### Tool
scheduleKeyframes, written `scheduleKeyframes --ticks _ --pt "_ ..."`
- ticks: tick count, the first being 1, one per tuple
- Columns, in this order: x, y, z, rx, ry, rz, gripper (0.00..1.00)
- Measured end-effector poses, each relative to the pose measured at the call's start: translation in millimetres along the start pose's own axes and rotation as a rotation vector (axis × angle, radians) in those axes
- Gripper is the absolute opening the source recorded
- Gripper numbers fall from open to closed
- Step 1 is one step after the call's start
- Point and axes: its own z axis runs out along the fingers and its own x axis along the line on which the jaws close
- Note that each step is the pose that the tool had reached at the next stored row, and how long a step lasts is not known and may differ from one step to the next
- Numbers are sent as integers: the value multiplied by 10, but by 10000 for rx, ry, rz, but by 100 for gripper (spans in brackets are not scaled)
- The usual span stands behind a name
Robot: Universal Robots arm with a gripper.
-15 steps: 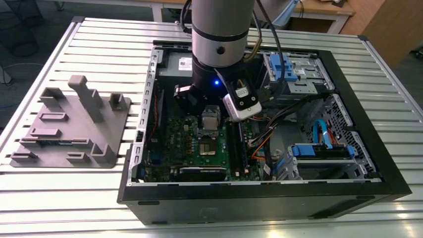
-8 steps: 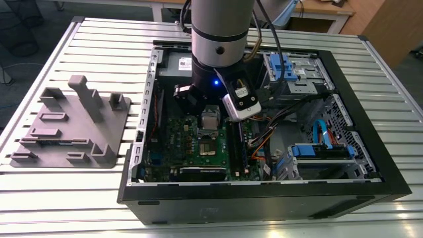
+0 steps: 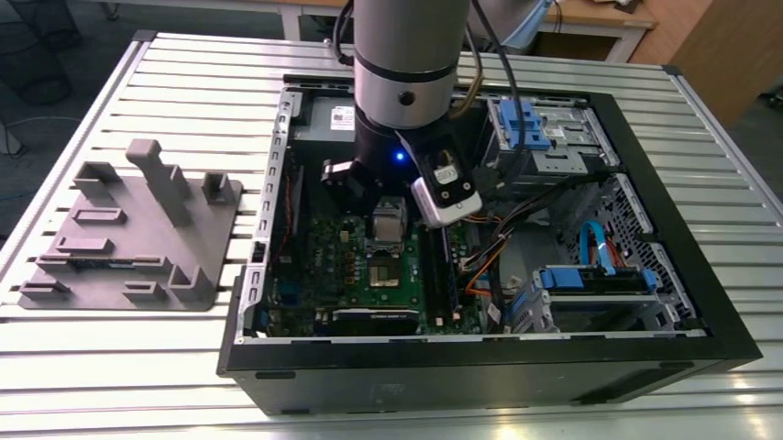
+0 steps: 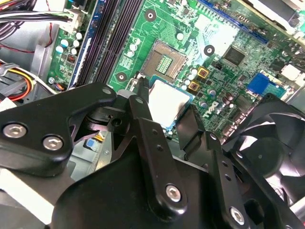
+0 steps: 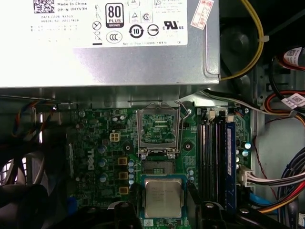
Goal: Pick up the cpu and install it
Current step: 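Place the cpu into insertion slot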
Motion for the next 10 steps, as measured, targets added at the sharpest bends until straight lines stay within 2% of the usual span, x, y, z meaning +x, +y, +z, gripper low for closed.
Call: scheduleKeyframes --ticks 6,10 --pt "3 2 90 0 0 0 47" --pt "4 2 104 3 1 0 47"
